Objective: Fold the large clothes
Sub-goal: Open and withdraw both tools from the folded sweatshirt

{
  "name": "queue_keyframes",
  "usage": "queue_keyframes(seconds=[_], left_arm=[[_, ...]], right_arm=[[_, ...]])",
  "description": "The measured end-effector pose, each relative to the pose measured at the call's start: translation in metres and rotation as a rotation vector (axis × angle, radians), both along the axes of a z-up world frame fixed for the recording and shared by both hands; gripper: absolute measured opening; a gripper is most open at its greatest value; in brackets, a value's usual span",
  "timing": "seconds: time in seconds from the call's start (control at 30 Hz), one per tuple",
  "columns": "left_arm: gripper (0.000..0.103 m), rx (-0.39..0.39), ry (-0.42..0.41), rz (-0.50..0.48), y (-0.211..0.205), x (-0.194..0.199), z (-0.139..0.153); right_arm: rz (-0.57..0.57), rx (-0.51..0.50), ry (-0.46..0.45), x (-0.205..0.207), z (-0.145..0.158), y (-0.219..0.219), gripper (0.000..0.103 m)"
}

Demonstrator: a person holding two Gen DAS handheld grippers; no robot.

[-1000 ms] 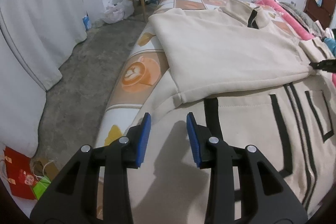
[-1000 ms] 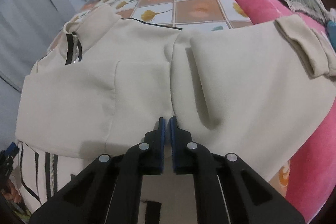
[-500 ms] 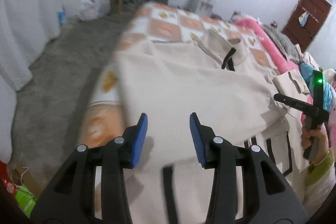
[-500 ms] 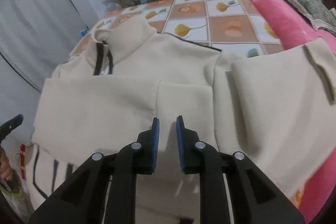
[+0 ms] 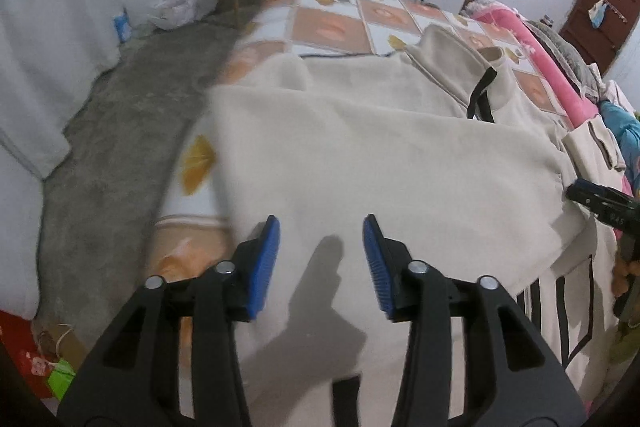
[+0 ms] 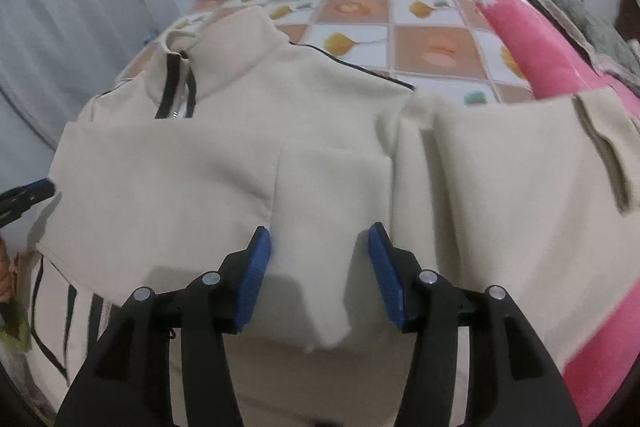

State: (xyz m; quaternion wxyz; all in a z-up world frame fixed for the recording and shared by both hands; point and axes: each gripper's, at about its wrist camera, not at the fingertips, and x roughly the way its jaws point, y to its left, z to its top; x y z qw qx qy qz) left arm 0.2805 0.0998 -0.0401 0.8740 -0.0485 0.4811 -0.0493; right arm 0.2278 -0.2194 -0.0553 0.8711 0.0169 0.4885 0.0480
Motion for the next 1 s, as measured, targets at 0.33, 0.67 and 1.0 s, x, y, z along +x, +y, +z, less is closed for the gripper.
queue_keyframes(seconds=[0.33, 0.67, 1.0], left_arm=[[0.073, -0.05, -0.03, 0.006, 0.025, -0.102, 0.025], [0.079, 0.053, 0.04, -0.041, -0.025, -0.124, -0.012], [0.096, 0.127, 0.042, 0.047, -0.017, -0.135, -0.036]], right_arm=[[-0.003, 0.02, -0.041, -0.109, 0.035, -0.008, 0.068], [-0.101, -0.021, 0.028, -0.153, -0.003, 0.015, 0.078], [-0.076, -0.043, 0.021, -0.154, -0.019, 0.021, 0.088]])
